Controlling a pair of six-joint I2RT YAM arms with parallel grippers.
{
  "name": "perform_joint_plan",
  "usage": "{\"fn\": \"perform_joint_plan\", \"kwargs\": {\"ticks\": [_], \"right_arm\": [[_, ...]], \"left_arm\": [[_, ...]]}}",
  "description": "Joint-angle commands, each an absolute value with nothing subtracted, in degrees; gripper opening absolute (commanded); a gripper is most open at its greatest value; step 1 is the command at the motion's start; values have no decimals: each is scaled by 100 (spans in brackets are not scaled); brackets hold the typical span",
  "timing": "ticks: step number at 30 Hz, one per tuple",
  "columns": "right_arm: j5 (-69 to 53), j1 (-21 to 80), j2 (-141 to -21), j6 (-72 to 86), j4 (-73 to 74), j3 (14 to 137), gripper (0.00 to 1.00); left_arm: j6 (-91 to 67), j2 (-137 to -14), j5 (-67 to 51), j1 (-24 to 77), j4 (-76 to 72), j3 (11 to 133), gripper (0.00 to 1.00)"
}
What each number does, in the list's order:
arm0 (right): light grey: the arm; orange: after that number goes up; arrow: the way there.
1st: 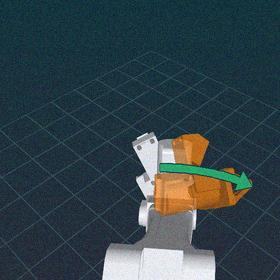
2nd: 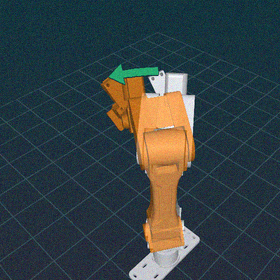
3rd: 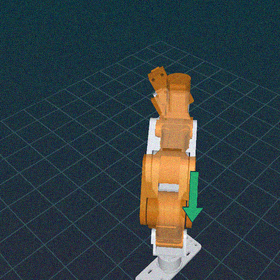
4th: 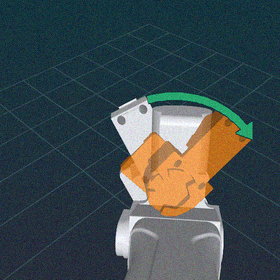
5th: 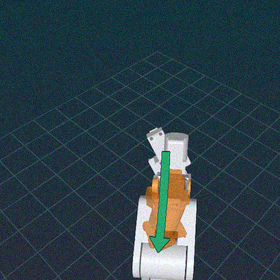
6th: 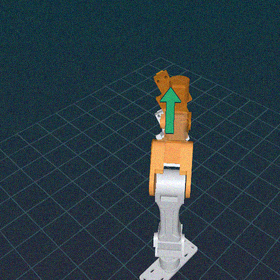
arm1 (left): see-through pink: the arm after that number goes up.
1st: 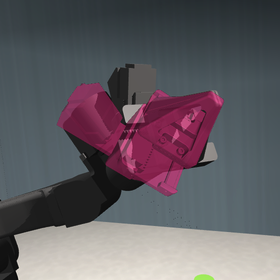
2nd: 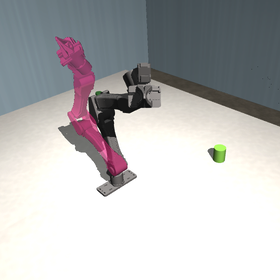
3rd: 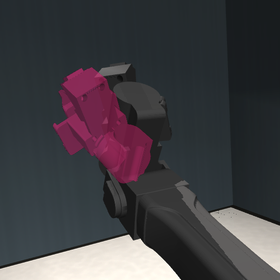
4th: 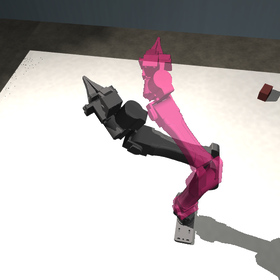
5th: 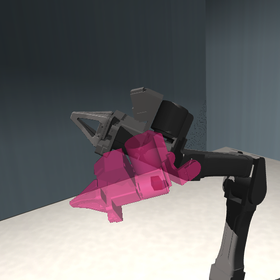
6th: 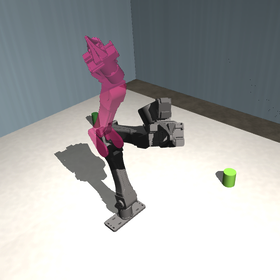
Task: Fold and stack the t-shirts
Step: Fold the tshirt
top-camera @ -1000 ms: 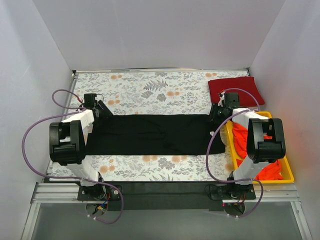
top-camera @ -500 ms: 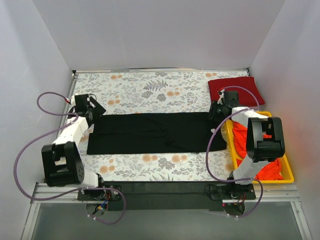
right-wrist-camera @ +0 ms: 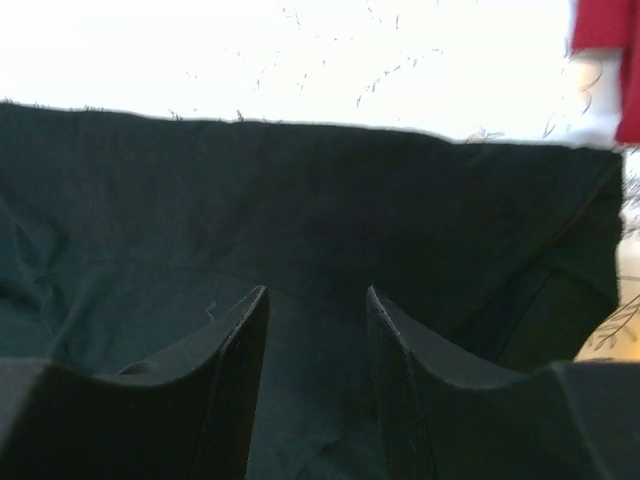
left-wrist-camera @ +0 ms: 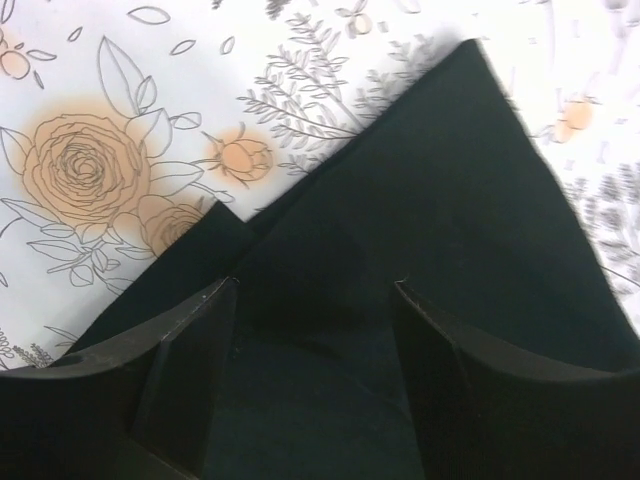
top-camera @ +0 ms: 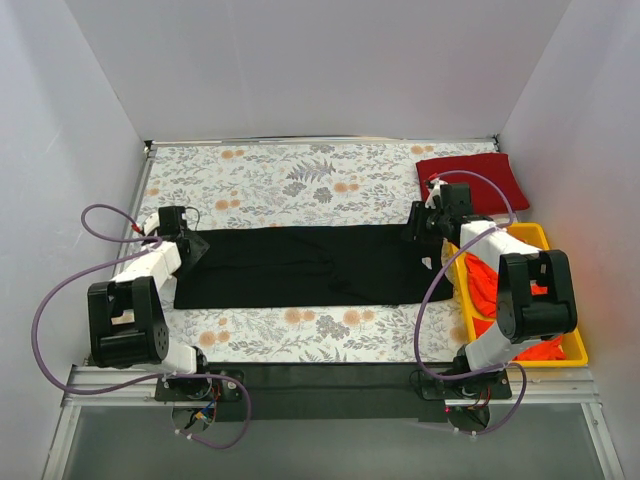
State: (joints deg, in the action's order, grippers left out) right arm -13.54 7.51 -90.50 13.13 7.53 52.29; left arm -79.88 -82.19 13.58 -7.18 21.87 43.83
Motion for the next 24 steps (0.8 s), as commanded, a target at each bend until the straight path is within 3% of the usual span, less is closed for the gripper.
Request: {"fn": "perform_joint_plan", "kwargs": {"ticks": [1,16,20,24], "right_arm": [[-1459,756,-9123,1239,598,5115,44],[-1362,668,-9457,1248,571,5054,43],[-1354,650,-9431,1266,580,5036,43],[-1354,624,-9448,1257,580,5036,43]], "left_arm": [[-8130,-8332,1792,-729,2188,4482,58],[-7752,-8358,2189,-730,2180,4439,54],[-7691,-8420,2022,-729,2153,4430,47],[-7638,-8481,1951,-729,2162,4465,26]]}}
